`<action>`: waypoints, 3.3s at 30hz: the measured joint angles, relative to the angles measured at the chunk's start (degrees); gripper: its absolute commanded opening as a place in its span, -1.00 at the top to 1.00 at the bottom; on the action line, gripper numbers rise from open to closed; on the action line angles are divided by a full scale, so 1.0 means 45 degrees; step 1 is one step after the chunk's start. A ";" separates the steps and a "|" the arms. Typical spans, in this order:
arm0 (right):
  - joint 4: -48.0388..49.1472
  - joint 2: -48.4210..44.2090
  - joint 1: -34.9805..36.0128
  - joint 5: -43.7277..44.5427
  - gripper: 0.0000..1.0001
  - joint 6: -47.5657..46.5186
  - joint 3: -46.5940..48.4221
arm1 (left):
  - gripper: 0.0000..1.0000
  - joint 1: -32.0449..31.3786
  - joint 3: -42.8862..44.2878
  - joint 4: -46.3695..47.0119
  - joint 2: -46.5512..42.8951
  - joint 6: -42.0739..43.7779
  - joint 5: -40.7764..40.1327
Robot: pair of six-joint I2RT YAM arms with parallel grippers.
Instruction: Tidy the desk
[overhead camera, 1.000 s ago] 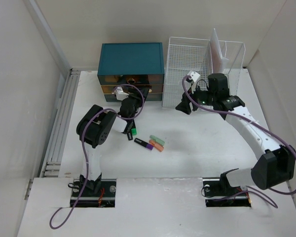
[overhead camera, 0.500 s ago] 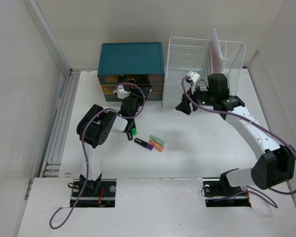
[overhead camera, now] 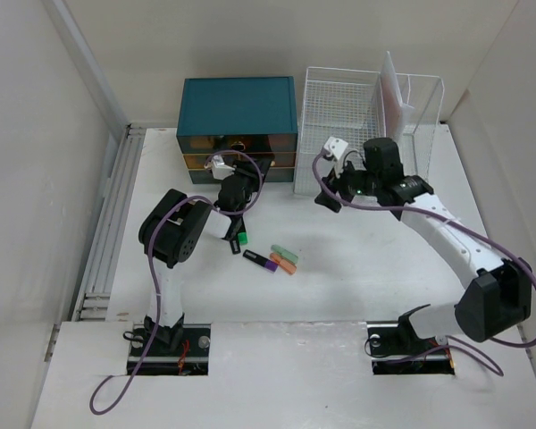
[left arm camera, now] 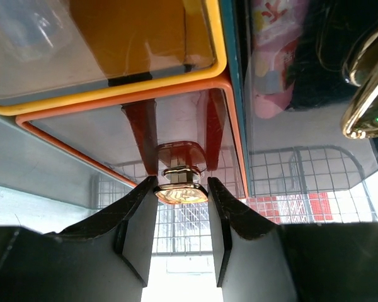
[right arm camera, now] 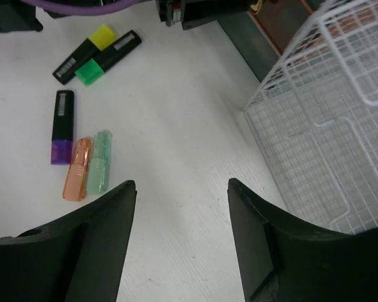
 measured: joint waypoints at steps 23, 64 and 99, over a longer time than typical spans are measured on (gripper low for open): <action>0.0602 0.2429 0.4940 0.2263 -0.46 -0.0986 -0.2210 | 1.00 -0.0253 -0.3521 0.2501 -0.1209 -0.0452 0.0500; 0.2929 0.5367 0.5863 0.5440 -0.12 0.2521 -0.1511 | 1.00 -0.0277 -0.4949 0.3988 -0.1282 -0.0675 0.0641; 0.2443 0.2759 0.6261 0.7451 1.00 0.2161 -0.0918 | 1.00 -0.0330 -0.5144 0.4206 -0.1277 -0.0831 0.0636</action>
